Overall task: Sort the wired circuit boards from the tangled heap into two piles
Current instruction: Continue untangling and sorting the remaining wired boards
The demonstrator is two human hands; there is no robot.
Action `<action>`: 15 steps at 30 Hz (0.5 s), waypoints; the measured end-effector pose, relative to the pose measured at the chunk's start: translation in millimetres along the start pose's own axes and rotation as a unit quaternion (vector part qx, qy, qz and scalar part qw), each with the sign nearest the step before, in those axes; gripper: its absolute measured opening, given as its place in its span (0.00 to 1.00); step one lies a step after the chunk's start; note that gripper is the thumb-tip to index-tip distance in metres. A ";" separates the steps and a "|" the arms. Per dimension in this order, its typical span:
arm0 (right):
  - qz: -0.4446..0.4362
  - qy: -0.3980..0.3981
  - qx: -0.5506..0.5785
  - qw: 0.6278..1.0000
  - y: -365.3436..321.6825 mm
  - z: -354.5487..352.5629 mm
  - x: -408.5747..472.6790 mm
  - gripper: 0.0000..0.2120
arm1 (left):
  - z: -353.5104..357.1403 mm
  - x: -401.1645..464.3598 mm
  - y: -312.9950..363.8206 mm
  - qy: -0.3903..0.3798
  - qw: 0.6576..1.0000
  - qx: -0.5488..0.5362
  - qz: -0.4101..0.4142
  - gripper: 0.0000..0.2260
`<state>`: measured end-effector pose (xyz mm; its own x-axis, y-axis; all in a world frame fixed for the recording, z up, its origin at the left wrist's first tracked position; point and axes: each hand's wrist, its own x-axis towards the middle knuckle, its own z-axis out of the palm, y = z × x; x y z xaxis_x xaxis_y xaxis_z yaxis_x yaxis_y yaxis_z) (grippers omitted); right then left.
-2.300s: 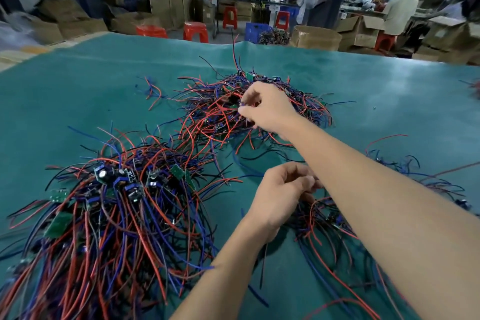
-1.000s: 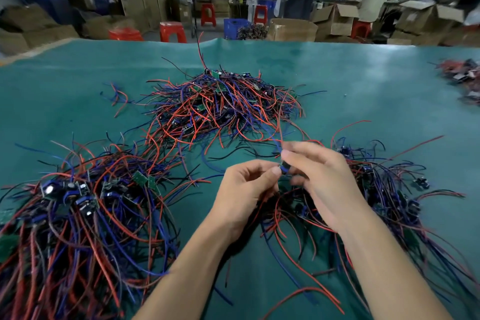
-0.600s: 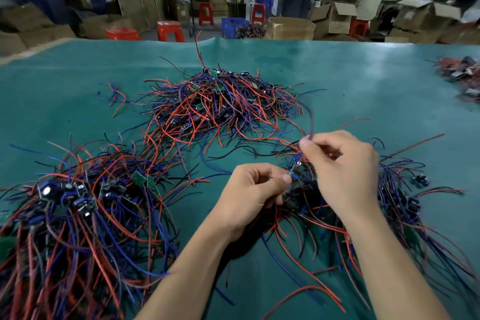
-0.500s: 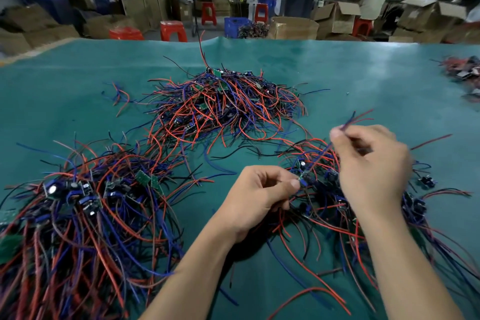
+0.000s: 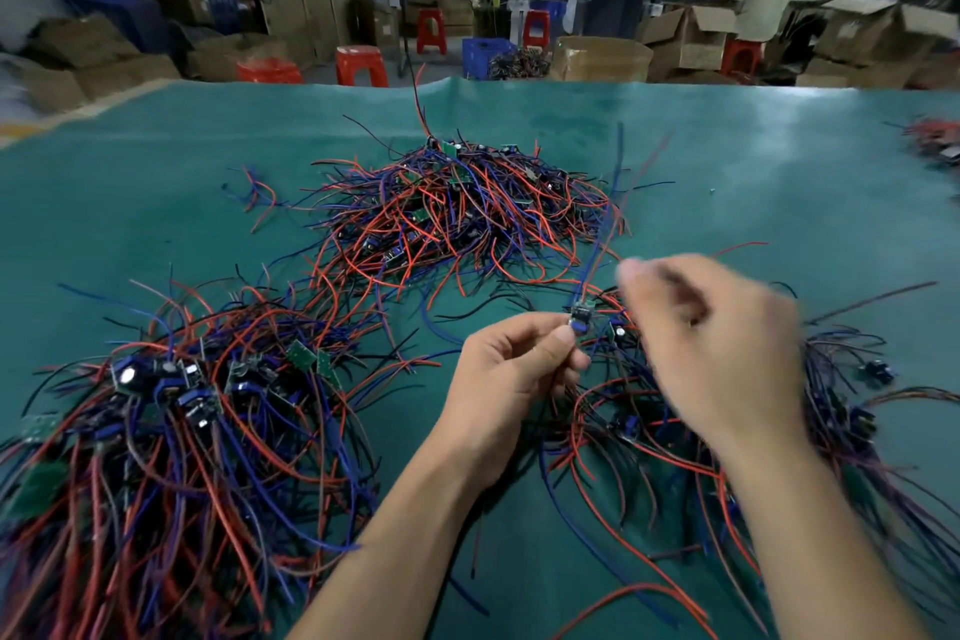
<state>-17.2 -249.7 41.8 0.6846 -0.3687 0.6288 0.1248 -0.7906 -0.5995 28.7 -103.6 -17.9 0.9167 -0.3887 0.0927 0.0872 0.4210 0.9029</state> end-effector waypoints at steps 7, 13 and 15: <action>-0.050 -0.037 0.060 0.996 -1.5 11.2 -4.9 0.07 | 1.1 -3.0 7.7 -0.040 0.998 0.045 -0.025 0.04; -0.062 0.140 0.105 0.983 -26.9 -17.1 20.4 0.10 | 2.8 -5.7 10.8 -0.062 0.995 0.075 -0.025 0.07; -0.098 0.132 0.144 0.976 -61.6 -21.8 27.2 0.08 | 4.7 -6.0 8.9 -0.034 0.996 0.088 -0.008 0.07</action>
<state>-21.9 -221.7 106.7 0.4223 -0.3672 0.8287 0.4575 -0.7029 -0.5446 22.1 -101.4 -8.5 0.8863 -0.4517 0.1018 0.0259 0.2678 0.9631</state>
